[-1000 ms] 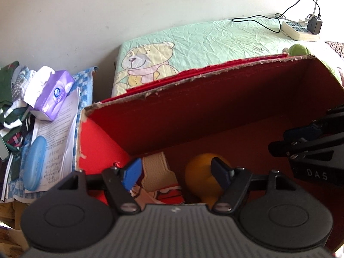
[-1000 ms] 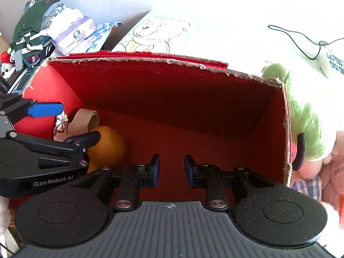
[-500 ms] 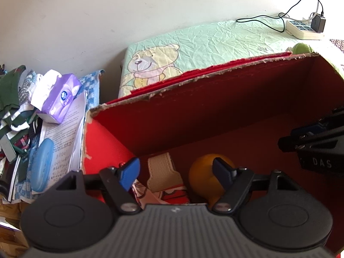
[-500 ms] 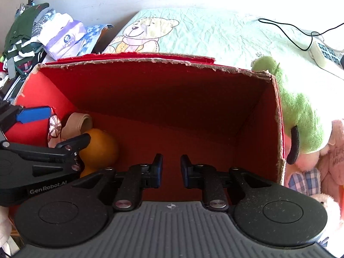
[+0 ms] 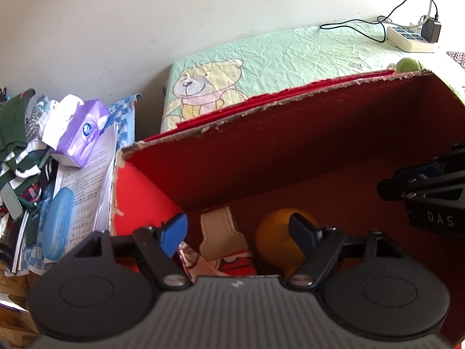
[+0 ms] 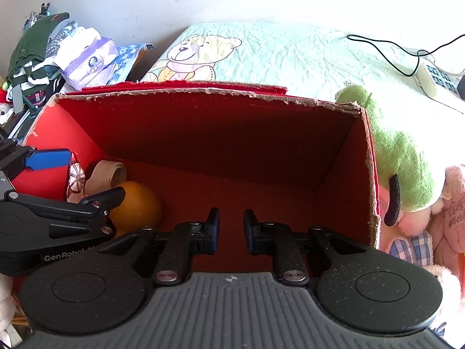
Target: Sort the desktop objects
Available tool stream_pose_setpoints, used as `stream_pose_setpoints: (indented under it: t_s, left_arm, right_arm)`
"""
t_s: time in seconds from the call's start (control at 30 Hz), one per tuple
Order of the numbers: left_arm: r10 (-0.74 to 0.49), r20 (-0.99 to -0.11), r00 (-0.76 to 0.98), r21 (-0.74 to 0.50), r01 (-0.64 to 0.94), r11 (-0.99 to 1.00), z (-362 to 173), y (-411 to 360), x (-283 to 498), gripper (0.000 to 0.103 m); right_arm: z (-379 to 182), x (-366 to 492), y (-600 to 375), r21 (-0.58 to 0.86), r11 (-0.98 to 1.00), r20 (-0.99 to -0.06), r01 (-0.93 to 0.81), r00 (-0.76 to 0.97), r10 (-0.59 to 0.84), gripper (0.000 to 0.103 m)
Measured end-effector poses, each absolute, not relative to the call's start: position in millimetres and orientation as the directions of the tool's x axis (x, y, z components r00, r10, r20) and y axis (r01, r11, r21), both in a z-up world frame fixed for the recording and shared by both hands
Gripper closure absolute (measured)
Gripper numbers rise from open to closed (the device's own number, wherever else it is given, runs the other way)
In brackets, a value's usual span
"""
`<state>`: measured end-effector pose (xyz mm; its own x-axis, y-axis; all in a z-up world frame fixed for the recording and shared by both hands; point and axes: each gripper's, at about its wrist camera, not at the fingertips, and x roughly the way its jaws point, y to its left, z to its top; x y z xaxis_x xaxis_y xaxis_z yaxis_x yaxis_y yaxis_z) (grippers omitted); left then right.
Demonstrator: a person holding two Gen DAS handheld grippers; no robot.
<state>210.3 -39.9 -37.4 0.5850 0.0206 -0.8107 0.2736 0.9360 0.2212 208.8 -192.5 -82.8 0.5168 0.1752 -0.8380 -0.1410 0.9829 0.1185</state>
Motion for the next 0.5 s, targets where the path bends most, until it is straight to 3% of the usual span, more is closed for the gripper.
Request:
stream_pose_setpoints:
  t_s: [0.5]
  left_arm:
    - [0.032, -0.81, 0.585, 0.237, 0.277, 0.931, -38, -41, 212, 0.019]
  right_arm:
    - [-77, 207, -203, 0.14, 0.979, -0.837, -0.15, 0.511, 0.198, 0.084]
